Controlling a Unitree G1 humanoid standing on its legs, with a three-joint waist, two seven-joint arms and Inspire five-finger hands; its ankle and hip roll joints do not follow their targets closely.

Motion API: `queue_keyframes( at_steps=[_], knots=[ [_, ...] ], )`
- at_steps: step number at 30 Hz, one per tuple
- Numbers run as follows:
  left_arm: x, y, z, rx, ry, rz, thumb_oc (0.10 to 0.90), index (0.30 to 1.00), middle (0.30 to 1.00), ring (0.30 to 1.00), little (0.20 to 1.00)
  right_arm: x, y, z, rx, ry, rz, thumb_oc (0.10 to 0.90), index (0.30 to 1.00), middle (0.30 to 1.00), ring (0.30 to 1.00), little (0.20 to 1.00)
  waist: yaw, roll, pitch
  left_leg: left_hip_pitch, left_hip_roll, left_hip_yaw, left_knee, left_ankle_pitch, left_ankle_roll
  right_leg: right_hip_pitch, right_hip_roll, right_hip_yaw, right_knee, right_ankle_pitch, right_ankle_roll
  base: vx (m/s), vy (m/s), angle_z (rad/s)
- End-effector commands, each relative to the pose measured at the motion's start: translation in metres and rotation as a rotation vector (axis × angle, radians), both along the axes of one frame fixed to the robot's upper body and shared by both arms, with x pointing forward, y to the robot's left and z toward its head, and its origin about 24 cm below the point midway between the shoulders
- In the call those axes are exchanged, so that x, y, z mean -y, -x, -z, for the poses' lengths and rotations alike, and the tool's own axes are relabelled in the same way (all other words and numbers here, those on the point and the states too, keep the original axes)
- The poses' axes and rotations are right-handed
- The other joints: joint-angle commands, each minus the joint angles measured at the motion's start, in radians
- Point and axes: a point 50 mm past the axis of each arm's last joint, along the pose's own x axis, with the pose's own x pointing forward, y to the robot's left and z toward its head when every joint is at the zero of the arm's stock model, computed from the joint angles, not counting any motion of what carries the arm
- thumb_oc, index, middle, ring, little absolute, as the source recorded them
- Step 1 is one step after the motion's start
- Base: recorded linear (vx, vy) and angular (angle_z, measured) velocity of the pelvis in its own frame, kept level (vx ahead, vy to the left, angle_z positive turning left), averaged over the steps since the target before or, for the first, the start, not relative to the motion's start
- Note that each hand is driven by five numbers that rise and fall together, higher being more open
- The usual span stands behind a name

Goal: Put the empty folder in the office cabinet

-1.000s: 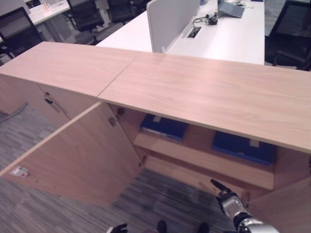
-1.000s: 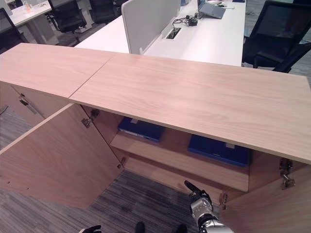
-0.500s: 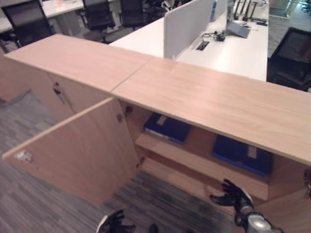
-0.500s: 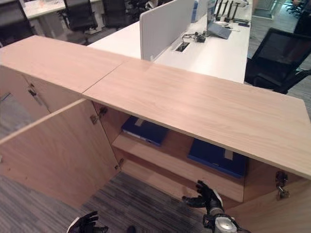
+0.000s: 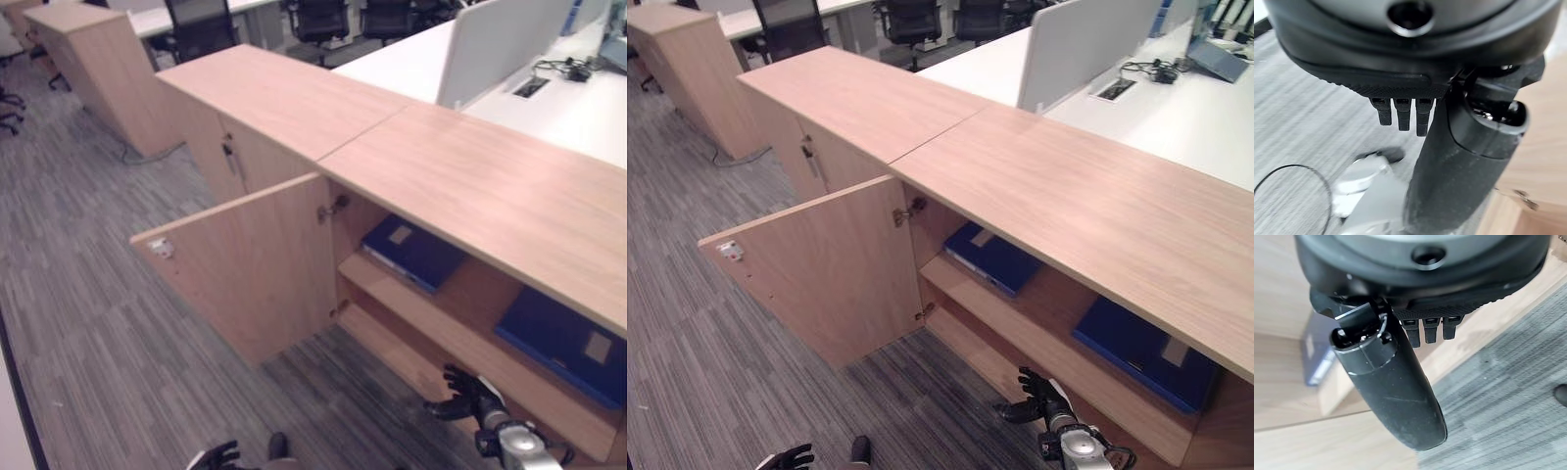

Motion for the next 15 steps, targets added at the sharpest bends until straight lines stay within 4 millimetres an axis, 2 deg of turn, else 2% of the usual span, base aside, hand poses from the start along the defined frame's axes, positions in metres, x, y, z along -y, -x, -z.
queue_keyframes(
  at_steps=[1, 3, 4, 7, 10, 11, 12, 13, 14, 15],
  knots=[
    [-0.016, -0.009, -0.008, 0.03, -0.067, 0.023, 0.8, 0.9, 0.9, 0.9, 0.9, -0.001, -0.021, -0.016, 0.135, -0.054, 0.016, 0.8, 0.9, 0.9, 0.9, 0.9, 0.009, -0.032, -0.029, -0.047, 0.036, -0.005, -0.038, 0.066, -0.031, -0.013, -0.057, 0.118, 0.104, -0.12, 0.085, 0.12, 0.257, 0.06],
    [-0.015, -0.005, -0.006, 0.012, -0.065, 0.037, 0.8, 0.9, 0.9, 0.9, 0.9, -0.001, -0.017, -0.013, 0.12, -0.062, 0.03, 0.8, 0.9, 0.9, 0.9, 0.9, 0.007, -0.026, -0.043, -0.041, 0.04, 0.005, -0.044, 0.06, -0.036, -0.005, -0.063, 0.109, 0.101, -0.119, 0.092, 0.13, 0.225, 0.26],
    [-0.012, -0.004, -0.005, 0.004, -0.059, 0.065, 0.8, 0.9, 0.9, 0.9, 0.9, 0.0, -0.01, -0.009, 0.103, -0.069, 0.056, 0.8, 0.9, 0.9, 0.9, 0.9, 0.011, -0.025, -0.057, -0.053, 0.034, 0.017, -0.046, 0.07, -0.043, 0.016, -0.082, 0.092, 0.091, -0.11, 0.105, 0.16, 0.301, 0.41],
    [-0.011, -0.012, -0.007, 0.014, -0.073, 0.099, 0.8, 0.9, 0.9, 0.9, 0.9, -0.006, -0.005, -0.002, 0.07, -0.07, 0.058, 0.8, 0.9, 0.9, 0.9, 0.9, 0.022, -0.044, -0.066, -0.053, -0.014, 0.017, -0.044, 0.055, -0.031, 0.038, -0.134, 0.078, 0.081, -0.081, 0.132, 0.21, 0.401, 0.67],
    [-0.014, -0.034, -0.014, 0.074, -0.093, 0.128, 0.8, 0.9, 0.9, 0.9, 0.9, -0.019, -0.002, 0.005, 0.043, -0.093, 0.061, 0.8, 0.9, 0.9, 0.9, 0.9, 0.045, -0.091, -0.076, -0.041, -0.109, 0.024, -0.035, -0.007, 0.024, 0.02, -0.218, 0.074, 0.128, 0.008, 0.174, 0.2, 0.376, 0.37],
    [-0.016, -0.047, -0.02, 0.117, -0.108, 0.143, 0.8, 0.9, 0.9, 0.9, 0.9, -0.024, -0.003, 0.007, 0.043, -0.104, 0.06, 0.8, 0.9, 0.9, 0.9, 0.9, 0.051, -0.109, -0.071, -0.029, -0.154, 0.02, -0.032, -0.032, 0.052, -0.005, -0.252, 0.086, 0.206, 0.079, 0.18, 0.18, 0.373, 0.25],
    [-0.019, -0.055, -0.024, 0.147, -0.114, 0.134, 0.8, 0.9, 0.9, 0.9, 0.9, -0.026, -0.008, 0.005, 0.053, -0.109, 0.051, 0.8, 0.9, 0.9, 0.9, 0.9, 0.051, -0.114, -0.061, -0.024, -0.173, 0.022, -0.03, -0.041, 0.066, -0.032, -0.27, 0.1, 0.258, 0.152, 0.182, 0.18, 0.553, 0.39],
    [-0.024, -0.068, -0.032, 0.196, -0.134, 0.132, 0.8, 0.9, 0.9, 0.9, 0.9, -0.034, -0.023, -0.002, 0.099, -0.115, 0.021, 0.8, 0.9, 0.9, 0.9, 0.9, 0.044, -0.084, -0.041, 0.0, -0.184, 0.029, -0.038, -0.057, 0.101, -0.117, -0.244, 0.135, 0.377, 0.2, 0.175, 0.12, 0.467, 0.24],
    [-0.024, -0.07, -0.033, 0.204, -0.129, 0.13, 0.8, 0.9, 0.9, 0.9, 0.9, -0.036, -0.024, -0.003, 0.105, -0.12, 0.015, 0.8, 0.9, 0.9, 0.9, 0.9, 0.036, -0.075, -0.035, 0.016, -0.192, 0.021, -0.043, -0.063, 0.108, -0.141, -0.2, 0.157, 0.406, 0.156, 0.16, 0.24, 0.527, 0.19],
    [-0.024, -0.077, -0.036, 0.234, -0.121, 0.113, 0.8, 0.9, 0.9, 0.9, 0.9, -0.036, -0.023, -0.002, 0.105, -0.133, 0.023, 0.8, 0.9, 0.9, 0.9, 0.9, 0.008, -0.057, -0.022, 0.04, -0.214, -0.016, -0.057, -0.068, 0.118, -0.193, -0.049, 0.207, 0.383, -0.002, 0.122, 0.24, 0.296, 0.0]
  ],
)
